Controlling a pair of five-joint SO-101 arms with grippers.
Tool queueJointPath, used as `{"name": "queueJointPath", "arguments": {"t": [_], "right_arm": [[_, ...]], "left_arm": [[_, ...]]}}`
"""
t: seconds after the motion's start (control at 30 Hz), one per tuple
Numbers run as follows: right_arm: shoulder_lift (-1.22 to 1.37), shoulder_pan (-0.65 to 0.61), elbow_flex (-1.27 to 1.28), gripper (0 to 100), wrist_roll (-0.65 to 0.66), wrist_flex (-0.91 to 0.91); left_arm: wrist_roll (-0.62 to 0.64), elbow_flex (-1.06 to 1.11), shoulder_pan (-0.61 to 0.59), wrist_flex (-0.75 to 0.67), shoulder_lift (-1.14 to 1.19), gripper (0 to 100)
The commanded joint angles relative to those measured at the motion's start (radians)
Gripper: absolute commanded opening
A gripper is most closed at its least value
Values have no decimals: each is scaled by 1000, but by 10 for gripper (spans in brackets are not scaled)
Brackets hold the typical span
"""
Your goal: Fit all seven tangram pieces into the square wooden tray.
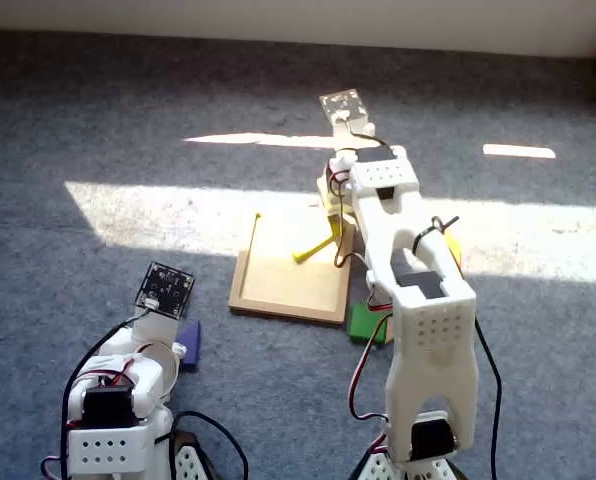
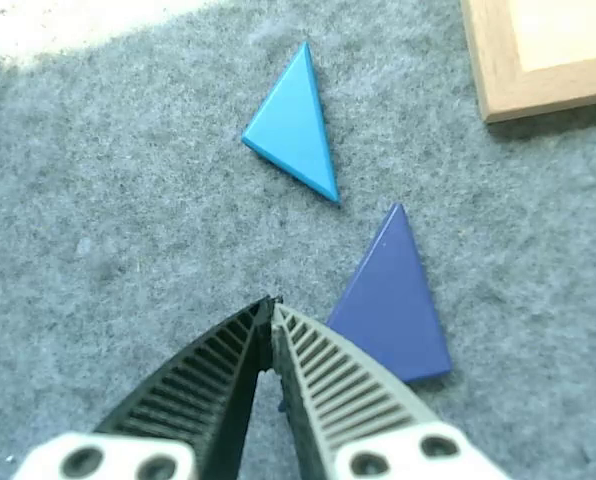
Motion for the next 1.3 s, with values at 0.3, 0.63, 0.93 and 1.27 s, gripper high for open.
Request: {"name": "queueJointPath", "arguments": {"t": [0.3,0.63,0.93,1.27], "right_arm": [[-131,33,-120,189,72,208],[-309,-35,-117,189,72,395],[-236,-42,-120,193,-183,232],[-7,-31,-185,466,-347,64]], "left_arm": [[-9,21,-10,5,-28,7],[-9,21,-10,5,-28,7],[-9,21,-10,5,-28,7],[-9,21,-10,5,-28,7]]}}
